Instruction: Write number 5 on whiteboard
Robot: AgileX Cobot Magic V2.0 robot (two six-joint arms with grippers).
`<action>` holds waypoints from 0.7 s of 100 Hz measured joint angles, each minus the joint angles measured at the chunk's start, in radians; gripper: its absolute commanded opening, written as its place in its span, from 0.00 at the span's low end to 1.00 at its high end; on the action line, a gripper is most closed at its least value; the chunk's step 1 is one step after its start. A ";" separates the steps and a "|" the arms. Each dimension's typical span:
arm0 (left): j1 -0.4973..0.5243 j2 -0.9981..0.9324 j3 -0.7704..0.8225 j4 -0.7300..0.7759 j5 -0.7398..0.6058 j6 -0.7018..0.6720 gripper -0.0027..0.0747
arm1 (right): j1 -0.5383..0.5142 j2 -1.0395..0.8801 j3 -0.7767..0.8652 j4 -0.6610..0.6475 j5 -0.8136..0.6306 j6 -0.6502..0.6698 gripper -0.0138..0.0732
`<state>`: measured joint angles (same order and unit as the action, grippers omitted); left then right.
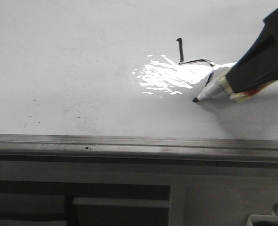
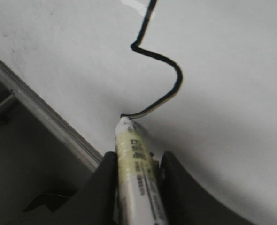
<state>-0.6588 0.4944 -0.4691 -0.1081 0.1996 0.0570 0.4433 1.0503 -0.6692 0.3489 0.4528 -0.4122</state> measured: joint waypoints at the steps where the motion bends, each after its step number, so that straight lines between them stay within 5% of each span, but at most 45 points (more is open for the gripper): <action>1: 0.000 0.000 0.000 0.000 0.000 0.000 0.01 | 0.004 0.002 0.000 0.002 -0.002 0.000 0.10; 70: 0.000 0.000 0.000 0.000 0.000 0.000 0.01 | 0.017 0.002 -0.168 -0.034 -0.018 0.000 0.10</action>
<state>-0.6588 0.4944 -0.4691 -0.1081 0.1996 0.0570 0.4600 1.0526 -0.8367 0.3154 0.4351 -0.4122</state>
